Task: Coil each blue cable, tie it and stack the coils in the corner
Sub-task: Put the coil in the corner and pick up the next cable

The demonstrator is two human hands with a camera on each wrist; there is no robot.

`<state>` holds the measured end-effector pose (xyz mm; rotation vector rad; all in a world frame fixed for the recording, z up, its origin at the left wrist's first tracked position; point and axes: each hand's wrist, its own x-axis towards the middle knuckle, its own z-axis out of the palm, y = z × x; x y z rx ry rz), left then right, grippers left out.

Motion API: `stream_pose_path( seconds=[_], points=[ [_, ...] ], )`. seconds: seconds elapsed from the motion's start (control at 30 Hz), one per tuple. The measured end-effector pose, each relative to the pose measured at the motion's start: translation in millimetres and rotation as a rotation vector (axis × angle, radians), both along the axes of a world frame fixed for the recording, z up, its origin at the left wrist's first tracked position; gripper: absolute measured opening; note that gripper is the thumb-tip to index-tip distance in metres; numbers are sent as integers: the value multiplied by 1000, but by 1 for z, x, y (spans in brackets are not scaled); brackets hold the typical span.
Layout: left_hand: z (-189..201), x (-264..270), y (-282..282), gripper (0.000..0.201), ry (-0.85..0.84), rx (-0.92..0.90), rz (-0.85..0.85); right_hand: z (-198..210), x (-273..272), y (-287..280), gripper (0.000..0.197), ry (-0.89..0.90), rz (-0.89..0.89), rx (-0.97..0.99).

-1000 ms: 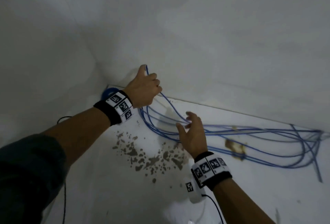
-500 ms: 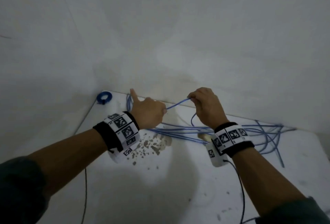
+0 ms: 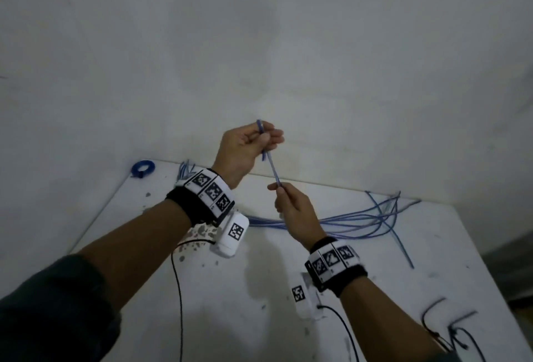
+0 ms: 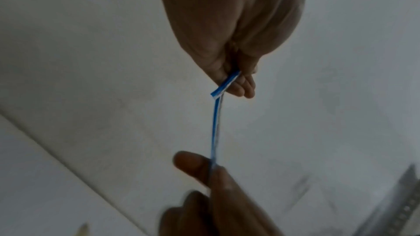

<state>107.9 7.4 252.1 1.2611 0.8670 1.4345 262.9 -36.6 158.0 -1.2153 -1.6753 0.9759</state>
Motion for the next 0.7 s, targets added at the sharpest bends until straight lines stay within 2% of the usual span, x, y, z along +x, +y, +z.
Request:
stream_pose_path(
  seconds=[0.07,0.2,0.27,0.33,0.37,0.4,0.43,0.53,0.63,0.7],
  points=[
    [-15,2,1,18,47,8,111,6,10,-9,24,-89,23,19],
    [-59,11,-3,24,365,24,205,22,29,-8,9,-345,52,108],
    [-65,10,-4,16,719,74,168,23,32,-2,15,-536,29,206],
    [-67,9,-9,16,1187,165,6,20,33,6,24,-738,-16,242],
    [-66,9,-12,16,1364,189,-84,18,34,10,26,-806,-26,260],
    [-65,8,-16,14,1444,190,-162,17,35,14,27,-849,-21,283],
    [-63,6,-19,15,1431,165,-229,17,36,18,28,-874,-9,308],
    [-56,1,-22,33,1358,109,-350,14,36,25,32,-854,40,430],
    [-49,-2,-24,35,1434,70,-409,5,30,17,34,-786,91,593],
    [-49,-6,-24,34,1335,9,-461,2,25,9,27,-734,123,667]
  ],
)
